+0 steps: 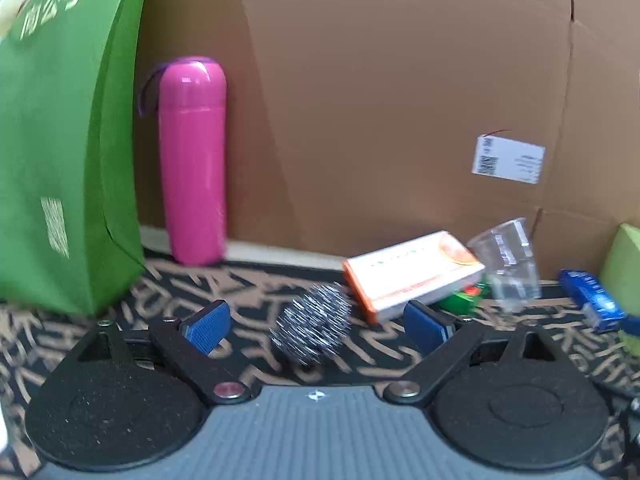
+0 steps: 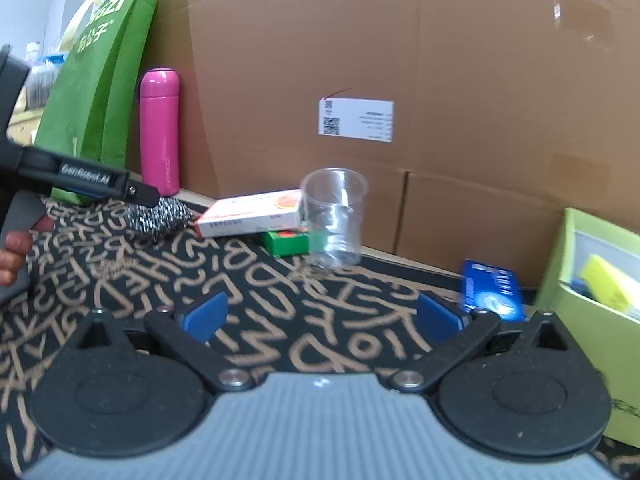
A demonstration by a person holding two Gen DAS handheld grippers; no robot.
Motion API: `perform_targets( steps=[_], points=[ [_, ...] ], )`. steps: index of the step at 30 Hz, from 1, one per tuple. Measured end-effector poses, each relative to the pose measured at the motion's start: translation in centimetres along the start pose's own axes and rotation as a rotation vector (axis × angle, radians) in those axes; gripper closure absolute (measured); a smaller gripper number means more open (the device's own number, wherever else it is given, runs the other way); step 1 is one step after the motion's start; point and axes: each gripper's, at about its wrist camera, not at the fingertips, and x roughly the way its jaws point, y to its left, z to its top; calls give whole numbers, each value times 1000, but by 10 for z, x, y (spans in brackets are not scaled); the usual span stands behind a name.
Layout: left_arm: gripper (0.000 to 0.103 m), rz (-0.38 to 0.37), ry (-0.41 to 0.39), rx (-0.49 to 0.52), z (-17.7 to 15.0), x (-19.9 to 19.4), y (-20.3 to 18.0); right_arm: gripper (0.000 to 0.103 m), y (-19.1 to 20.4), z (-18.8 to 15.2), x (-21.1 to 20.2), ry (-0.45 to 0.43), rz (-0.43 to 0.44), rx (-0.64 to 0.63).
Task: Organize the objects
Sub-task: 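Grasp the steel wool scrubber with the left gripper while the right grasps the plastic cup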
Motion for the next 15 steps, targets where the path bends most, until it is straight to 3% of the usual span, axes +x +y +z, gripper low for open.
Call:
perform_targets(
  steps=[6, 9, 14, 15],
  points=[
    [8, 6, 78, 49, 1, 42, 7, 12, 9, 27, 53, 36, -33, 1],
    [33, -25, 141, 43, -6, 60, 11, 14, 8, 36, 79, 60, -69, -2],
    [33, -38, 130, 44, -8, 65, 14, 23, -5, 40, 108, 77, -107, 49],
    [34, -38, 129, 42, -8, 65, 14, 29, -7, 39, 111, 77, -105, 61]
  ],
)
